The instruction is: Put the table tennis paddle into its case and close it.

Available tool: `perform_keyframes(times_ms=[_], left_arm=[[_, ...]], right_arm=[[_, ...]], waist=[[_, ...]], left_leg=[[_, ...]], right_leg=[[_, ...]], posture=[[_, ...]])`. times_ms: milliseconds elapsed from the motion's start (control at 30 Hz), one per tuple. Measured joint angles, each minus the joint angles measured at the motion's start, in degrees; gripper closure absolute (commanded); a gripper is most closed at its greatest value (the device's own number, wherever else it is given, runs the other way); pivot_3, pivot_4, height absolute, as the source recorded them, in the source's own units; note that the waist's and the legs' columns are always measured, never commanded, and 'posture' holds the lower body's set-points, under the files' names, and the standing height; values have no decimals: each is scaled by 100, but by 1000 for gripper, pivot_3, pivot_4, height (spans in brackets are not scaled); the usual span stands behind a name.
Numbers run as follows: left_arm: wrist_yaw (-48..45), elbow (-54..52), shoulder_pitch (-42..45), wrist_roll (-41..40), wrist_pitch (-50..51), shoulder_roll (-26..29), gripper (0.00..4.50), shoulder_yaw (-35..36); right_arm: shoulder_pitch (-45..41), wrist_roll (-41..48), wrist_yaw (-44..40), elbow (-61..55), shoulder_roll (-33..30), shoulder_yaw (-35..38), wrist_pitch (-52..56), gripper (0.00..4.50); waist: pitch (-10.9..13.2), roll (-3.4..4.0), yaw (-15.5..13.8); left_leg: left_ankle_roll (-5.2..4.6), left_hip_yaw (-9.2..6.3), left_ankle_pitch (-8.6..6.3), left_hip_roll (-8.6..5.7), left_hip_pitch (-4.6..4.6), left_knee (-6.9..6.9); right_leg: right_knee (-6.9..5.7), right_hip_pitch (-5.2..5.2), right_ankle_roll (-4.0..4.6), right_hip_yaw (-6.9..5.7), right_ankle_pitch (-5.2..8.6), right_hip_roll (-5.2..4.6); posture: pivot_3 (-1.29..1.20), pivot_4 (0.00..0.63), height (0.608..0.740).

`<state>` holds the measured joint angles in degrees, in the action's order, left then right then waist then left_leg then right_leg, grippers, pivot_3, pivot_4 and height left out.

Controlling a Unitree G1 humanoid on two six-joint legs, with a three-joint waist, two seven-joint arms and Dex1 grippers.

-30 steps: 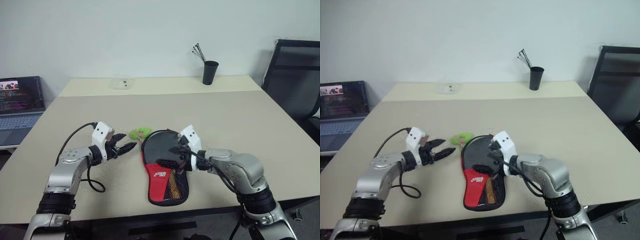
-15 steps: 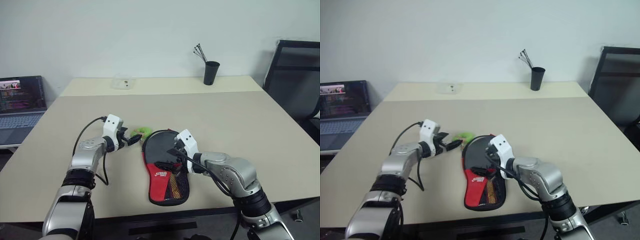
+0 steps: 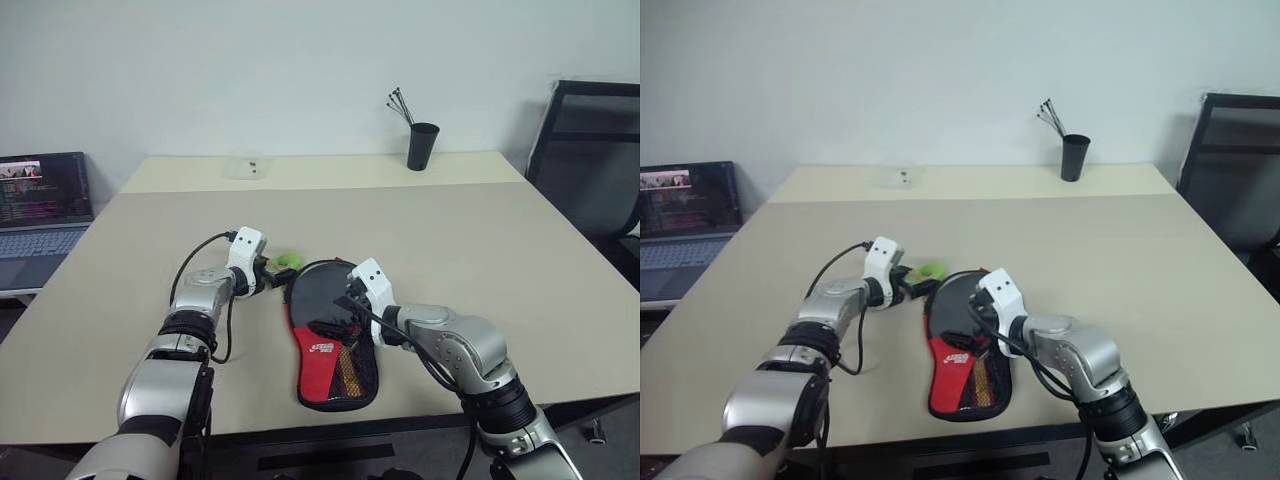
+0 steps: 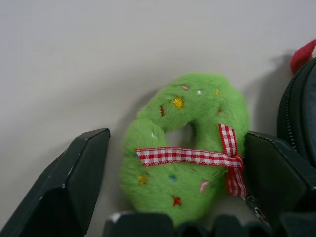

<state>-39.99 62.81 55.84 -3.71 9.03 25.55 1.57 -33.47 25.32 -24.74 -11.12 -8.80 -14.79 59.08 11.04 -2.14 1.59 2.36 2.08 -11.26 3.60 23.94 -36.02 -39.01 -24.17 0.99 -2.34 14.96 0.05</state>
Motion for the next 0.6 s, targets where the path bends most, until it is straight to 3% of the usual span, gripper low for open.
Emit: perform_keyframes(times_ms=[333,600], left_arm=[[-27,43,-14,29,-73,0,4252,50],[-3,33,21,267,-326,-5,4338,-125]], right_arm=[[-123,-423,94,393,110,-126,-387,0],[-180,-849,27,1038,208,-334,-857,0]], waist=[[0,0,2],[-1,-1,2]], left_leg=[[0,0,0,3,-5,-1],[0,1,1,0,-3,-1]], right_leg=[[-4,0,0,0,0,-1],[-4,1,0,1,0,-1]], posture=[[0,150,740],[0,150,740]])
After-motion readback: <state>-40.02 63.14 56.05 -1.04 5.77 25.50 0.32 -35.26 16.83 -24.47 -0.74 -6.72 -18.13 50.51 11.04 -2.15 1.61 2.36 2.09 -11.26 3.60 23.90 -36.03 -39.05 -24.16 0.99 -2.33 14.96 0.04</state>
